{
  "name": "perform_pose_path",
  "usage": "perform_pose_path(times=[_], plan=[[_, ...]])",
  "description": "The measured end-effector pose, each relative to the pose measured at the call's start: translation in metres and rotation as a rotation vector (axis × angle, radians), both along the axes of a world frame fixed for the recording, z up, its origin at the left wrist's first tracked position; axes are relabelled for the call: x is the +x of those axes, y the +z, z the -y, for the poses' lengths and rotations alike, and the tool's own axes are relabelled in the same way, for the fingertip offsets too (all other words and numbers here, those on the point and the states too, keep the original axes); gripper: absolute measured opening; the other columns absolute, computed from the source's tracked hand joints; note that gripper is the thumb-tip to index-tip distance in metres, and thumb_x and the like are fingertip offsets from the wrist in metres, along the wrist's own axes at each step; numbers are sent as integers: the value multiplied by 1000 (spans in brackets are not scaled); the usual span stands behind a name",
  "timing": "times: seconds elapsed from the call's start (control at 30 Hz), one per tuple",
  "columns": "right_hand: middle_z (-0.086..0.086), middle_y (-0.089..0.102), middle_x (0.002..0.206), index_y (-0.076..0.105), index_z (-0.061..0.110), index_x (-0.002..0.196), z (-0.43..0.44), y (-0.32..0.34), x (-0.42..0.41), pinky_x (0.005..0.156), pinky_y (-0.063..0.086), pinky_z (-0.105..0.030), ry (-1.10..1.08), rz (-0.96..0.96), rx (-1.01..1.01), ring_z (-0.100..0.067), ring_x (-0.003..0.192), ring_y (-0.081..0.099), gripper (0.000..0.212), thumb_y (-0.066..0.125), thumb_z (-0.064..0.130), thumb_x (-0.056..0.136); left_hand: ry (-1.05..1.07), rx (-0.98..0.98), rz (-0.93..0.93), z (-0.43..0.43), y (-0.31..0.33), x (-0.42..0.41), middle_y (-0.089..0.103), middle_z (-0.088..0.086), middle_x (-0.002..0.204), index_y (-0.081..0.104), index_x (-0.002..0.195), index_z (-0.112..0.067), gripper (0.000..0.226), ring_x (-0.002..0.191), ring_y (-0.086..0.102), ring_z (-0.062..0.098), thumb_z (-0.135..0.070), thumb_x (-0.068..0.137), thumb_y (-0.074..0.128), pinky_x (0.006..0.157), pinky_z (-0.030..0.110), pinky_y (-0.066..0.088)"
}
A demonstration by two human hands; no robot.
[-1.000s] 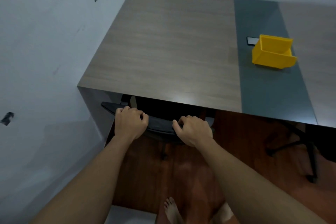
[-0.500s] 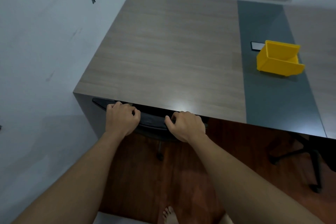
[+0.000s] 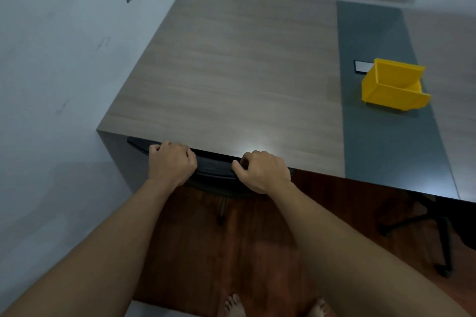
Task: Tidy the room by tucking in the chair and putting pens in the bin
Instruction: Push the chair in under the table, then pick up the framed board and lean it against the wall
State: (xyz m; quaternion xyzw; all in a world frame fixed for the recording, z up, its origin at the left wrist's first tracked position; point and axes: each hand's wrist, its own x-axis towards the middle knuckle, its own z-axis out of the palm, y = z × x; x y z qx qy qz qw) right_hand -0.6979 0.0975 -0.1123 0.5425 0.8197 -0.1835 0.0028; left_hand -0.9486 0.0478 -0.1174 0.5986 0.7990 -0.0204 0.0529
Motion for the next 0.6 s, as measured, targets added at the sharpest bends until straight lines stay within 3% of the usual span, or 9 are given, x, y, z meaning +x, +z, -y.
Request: perform_pose_path(times=[0.1, 0.2, 0.37, 0.6], plan=[[7, 69, 117, 71, 30, 113, -7, 10, 16, 92, 53, -40, 25, -241, -208, -17, 110, 62, 52, 43, 70, 96, -3, 7, 31, -5, 9, 17, 70, 6, 104, 72, 92, -16, 38, 101, 63, 32, -30, 102, 39, 88, 48, 44], [8, 62, 134, 66, 28, 128, -6, 17, 50, 110, 43, -35, -18, -435, -194, -11, 133, 47, 50, 46, 64, 100, -39, 106, 78, -6, 19, 44, 72, 9, 120, 74, 118, -13, 44, 108, 67, 33, -42, 105, 43, 88, 48, 54], [5, 61, 139, 63, 24, 136, -1, 4, 166, 115, 43, -42, -162, -386, -163, -15, 137, 47, 58, 42, 66, 100, -125, 148, 345, -15, 37, 131, 65, 10, 139, 65, 138, -10, 50, 127, 61, 31, -45, 108, 46, 103, 45, 53], [0, 58, 148, 57, 19, 145, -6, -16, 353, 118, 40, -44, -343, -284, -176, -20, 145, 43, 59, 45, 60, 104, -263, 142, 492, -36, 34, 278, 59, 3, 145, 58, 144, -15, 48, 132, 57, 23, -45, 109, 46, 110, 40, 48]])
